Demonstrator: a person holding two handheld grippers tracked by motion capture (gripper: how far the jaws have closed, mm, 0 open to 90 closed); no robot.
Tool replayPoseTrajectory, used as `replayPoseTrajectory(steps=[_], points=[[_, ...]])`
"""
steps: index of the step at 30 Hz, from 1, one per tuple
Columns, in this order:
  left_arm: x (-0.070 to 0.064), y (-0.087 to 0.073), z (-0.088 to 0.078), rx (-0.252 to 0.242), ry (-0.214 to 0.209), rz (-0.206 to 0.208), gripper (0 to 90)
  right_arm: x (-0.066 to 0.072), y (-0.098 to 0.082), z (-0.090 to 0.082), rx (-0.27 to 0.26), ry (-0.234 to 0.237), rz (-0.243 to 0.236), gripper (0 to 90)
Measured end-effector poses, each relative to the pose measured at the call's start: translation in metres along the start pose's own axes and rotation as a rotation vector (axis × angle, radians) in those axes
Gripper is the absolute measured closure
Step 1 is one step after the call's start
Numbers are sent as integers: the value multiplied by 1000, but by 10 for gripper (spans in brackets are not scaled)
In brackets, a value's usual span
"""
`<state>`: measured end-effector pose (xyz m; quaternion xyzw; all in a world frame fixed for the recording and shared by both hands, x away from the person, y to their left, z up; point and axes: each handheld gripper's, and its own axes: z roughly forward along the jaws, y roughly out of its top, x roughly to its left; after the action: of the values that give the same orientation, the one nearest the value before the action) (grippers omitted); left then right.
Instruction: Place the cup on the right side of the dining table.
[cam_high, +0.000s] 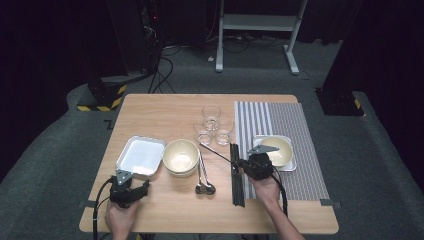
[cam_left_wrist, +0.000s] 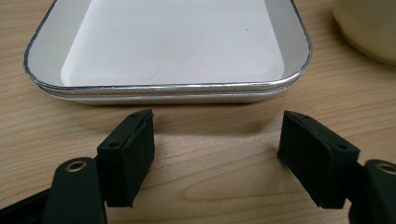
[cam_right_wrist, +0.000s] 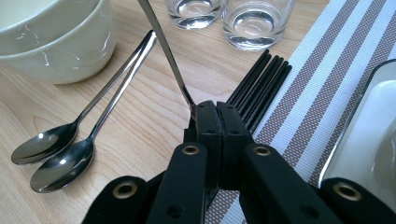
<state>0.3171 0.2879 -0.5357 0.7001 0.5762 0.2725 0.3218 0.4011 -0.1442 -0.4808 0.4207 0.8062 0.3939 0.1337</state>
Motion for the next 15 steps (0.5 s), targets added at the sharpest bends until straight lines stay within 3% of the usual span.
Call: replayPoseTrajectory(steps=[15], points=[[0,0,0,1,0,0,269,-5,2,-8,-13,-2,2,896]])
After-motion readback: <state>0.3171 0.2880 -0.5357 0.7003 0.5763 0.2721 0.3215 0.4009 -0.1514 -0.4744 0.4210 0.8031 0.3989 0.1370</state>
